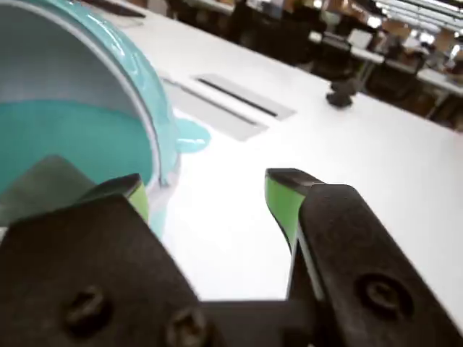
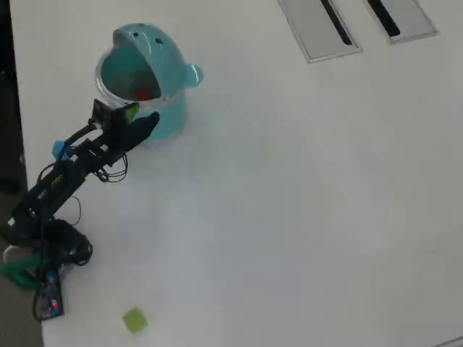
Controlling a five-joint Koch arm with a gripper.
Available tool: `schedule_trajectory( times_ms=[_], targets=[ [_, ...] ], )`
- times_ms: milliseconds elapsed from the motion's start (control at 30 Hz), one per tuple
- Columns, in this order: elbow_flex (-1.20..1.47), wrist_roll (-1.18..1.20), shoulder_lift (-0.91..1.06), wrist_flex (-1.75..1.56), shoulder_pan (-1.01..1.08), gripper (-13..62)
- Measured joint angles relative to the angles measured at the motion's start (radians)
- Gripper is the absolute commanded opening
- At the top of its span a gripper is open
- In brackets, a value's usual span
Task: Grasp RGB lego blocks and put them in the bin one by one.
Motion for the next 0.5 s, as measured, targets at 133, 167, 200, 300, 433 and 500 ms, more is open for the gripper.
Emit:
schedule_trajectory(
  times_ms=[133, 167, 200, 300, 433, 500],
  targets=[
    [0.077, 0.011, 0.071, 0.0, 0.074, 30.1],
    [0.086, 0.011, 0.087, 0.0, 0.094, 30.1],
    [0.089, 0.011, 0.101, 0.0, 0.114, 30.1],
    [0.137, 0.009, 0.161, -0.002, 0.183, 30.1],
    [0.195, 0.009, 0.224, -0.011, 0.295, 30.2],
    [0.25, 0.011, 0.261, -0.04, 0.344, 31.2]
  ],
)
